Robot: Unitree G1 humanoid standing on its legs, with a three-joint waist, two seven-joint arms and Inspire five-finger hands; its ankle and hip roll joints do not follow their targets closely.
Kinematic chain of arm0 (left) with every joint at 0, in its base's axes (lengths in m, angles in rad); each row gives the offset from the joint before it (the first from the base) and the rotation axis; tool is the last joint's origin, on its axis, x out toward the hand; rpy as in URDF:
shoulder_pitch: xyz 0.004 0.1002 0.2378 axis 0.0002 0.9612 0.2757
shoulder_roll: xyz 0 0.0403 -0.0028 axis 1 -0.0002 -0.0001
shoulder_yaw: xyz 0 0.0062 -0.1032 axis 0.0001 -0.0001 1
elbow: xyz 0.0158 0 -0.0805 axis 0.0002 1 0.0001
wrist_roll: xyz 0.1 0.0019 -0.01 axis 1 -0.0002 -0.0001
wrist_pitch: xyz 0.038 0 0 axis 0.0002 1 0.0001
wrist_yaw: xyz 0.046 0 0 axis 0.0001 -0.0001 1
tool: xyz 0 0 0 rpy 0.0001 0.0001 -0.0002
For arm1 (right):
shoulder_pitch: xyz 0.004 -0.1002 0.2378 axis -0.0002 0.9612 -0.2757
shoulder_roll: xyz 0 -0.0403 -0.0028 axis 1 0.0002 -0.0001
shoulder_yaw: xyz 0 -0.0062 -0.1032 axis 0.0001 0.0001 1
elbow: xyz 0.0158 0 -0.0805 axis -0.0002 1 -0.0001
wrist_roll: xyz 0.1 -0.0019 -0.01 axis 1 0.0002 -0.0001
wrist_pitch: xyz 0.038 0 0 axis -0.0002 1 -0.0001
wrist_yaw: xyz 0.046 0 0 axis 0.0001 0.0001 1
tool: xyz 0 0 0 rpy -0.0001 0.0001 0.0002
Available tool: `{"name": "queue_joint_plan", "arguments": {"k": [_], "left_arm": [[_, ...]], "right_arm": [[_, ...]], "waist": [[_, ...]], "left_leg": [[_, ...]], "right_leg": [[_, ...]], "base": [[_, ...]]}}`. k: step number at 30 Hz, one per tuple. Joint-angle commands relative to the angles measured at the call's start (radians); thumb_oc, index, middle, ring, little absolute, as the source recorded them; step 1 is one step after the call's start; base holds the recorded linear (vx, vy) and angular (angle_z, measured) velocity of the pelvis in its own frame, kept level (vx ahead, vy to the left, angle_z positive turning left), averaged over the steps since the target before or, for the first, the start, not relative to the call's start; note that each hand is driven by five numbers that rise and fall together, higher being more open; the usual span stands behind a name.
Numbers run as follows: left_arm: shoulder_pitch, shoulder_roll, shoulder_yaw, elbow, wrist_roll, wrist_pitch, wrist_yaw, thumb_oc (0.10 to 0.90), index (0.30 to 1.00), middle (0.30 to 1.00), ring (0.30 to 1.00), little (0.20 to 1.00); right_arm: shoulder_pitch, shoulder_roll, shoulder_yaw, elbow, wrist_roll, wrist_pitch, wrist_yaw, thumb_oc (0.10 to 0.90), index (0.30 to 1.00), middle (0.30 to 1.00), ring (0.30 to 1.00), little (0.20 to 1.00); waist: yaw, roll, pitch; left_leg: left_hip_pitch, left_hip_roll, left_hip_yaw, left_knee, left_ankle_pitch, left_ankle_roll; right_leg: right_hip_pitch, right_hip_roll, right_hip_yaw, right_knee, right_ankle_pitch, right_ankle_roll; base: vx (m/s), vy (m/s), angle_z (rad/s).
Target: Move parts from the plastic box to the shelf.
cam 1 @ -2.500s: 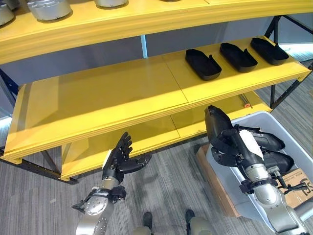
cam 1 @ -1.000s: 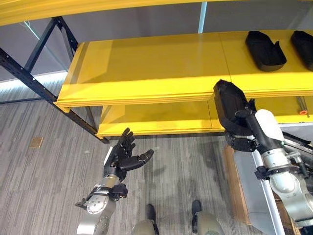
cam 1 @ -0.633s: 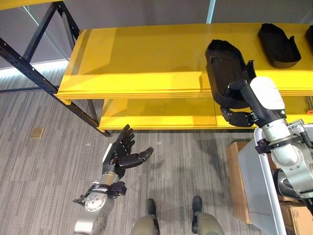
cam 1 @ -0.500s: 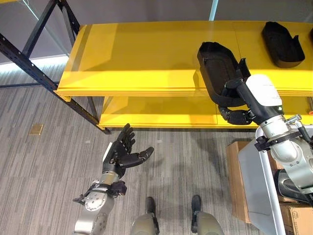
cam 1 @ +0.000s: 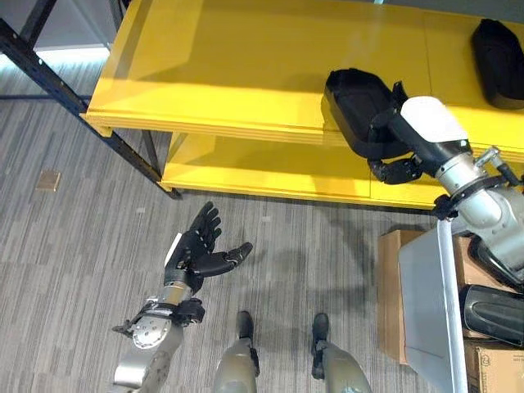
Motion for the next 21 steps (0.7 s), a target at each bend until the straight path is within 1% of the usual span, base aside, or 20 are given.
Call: {"name": "queue_joint_plan", "arguments": {"k": [1,3,4,6,7,8,16,18,21], "left_arm": [[-0.027,0.093,0.041,-0.153,-0.039,-0.118,-0.004,0.9,1.0,1.0,1.0,1.0],[-0.026,0.101,0.045,-0.155,-0.046,-0.125,-0.003,0.9,1.0,1.0,1.0,1.0],[-0.025,0.103,0.045,-0.156,-0.047,-0.126,-0.003,0.9,1.0,1.0,1.0,1.0],[-0.026,0.101,0.046,-0.156,-0.05,-0.128,-0.003,0.9,1.0,1.0,1.0,1.0],[-0.027,0.106,0.045,-0.159,-0.055,-0.131,-0.004,0.9,1.0,1.0,1.0,1.0],[-0.026,0.109,0.045,-0.16,-0.057,-0.133,-0.004,0.9,1.0,1.0,1.0,1.0],[-0.03,0.114,0.044,-0.163,-0.075,-0.144,-0.003,0.9,1.0,1.0,1.0,1.0],[-0.032,0.115,0.044,-0.165,-0.077,-0.147,-0.003,0.9,1.0,1.0,1.0,1.0],[-0.029,0.116,0.047,-0.162,-0.079,-0.151,-0.002,0.9,1.0,1.0,1.0,1.0]], "right_arm": [[-0.284,-0.063,0.008,0.002,0.055,-0.031,-0.08,0.4,0.3,0.3,0.3,0.3],[-0.384,-0.068,0.096,0.065,0.068,-0.028,-0.073,0.4,0.3,0.3,0.3,0.3],[-0.416,-0.074,0.125,0.081,0.069,-0.027,-0.069,0.4,0.3,0.3,0.3,0.3],[-0.447,-0.075,0.152,0.098,0.076,-0.027,-0.068,0.4,0.3,0.3,0.3,0.3],[-0.497,-0.079,0.2,0.136,0.082,-0.023,-0.06,0.4,0.3,0.3,0.3,0.3],[-0.527,-0.077,0.225,0.164,0.087,-0.021,-0.06,0.4,0.3,0.3,0.3,0.3],[-0.675,-0.036,0.357,0.344,0.112,-0.012,-0.056,0.4,0.3,0.3,0.3,0.3],[-0.726,-0.021,0.407,0.398,0.105,-0.009,-0.054,0.4,0.3,0.3,0.3,0.3],[-0.762,-0.005,0.431,0.451,0.112,-0.008,-0.053,0.4,0.3,0.3,0.3,0.3]], "waist": [[0.012,-0.043,-0.014],[0.02,-0.039,-0.006],[0.022,-0.036,-0.002],[0.021,-0.034,0.001],[0.025,-0.032,0.006],[0.028,-0.031,0.008],[0.039,-0.026,0.021],[0.041,-0.023,0.024],[0.042,-0.021,0.026]], "left_leg": [[-0.11,0.057,-0.047,0.119,0.0,-0.049],[-0.115,0.055,-0.049,0.115,0.003,-0.049],[-0.114,0.056,-0.05,0.116,-0.001,-0.05],[-0.116,0.055,-0.052,0.116,0.0,-0.05],[-0.122,0.055,-0.055,0.115,0.003,-0.05],[-0.124,0.055,-0.055,0.114,0.005,-0.049],[-0.137,0.053,-0.06,0.109,0.011,-0.048],[-0.141,0.054,-0.062,0.11,0.012,-0.048],[-0.145,0.053,-0.065,0.107,0.014,-0.048]], "right_leg": [[0.15,-0.058,-0.008,-0.06,-0.074,0.025],[0.135,-0.056,-0.007,-0.05,-0.075,0.024],[0.132,-0.056,-0.007,-0.044,-0.08,0.024],[0.127,-0.055,-0.007,-0.04,-0.081,0.024],[0.119,-0.055,-0.006,-0.035,-0.082,0.022],[0.114,-0.054,-0.008,-0.031,-0.082,0.022],[0.089,-0.047,-0.007,-0.013,-0.089,0.017],[0.081,-0.046,-0.007,-0.006,-0.091,0.017],[0.071,-0.043,-0.004,0.001,-0.091,0.016]], "base": [[-0.01,0.0,0.04],[-0.02,-0.007,0.08],[-0.02,-0.004,0.06],[0.0,-0.002,0.02],[0.0,0.0,0.0],[0.0,0.0,0.0],[0.0,-0.007,0.04],[-0.01,-0.009,0.05],[-0.01,-0.008,-0.12]]}}
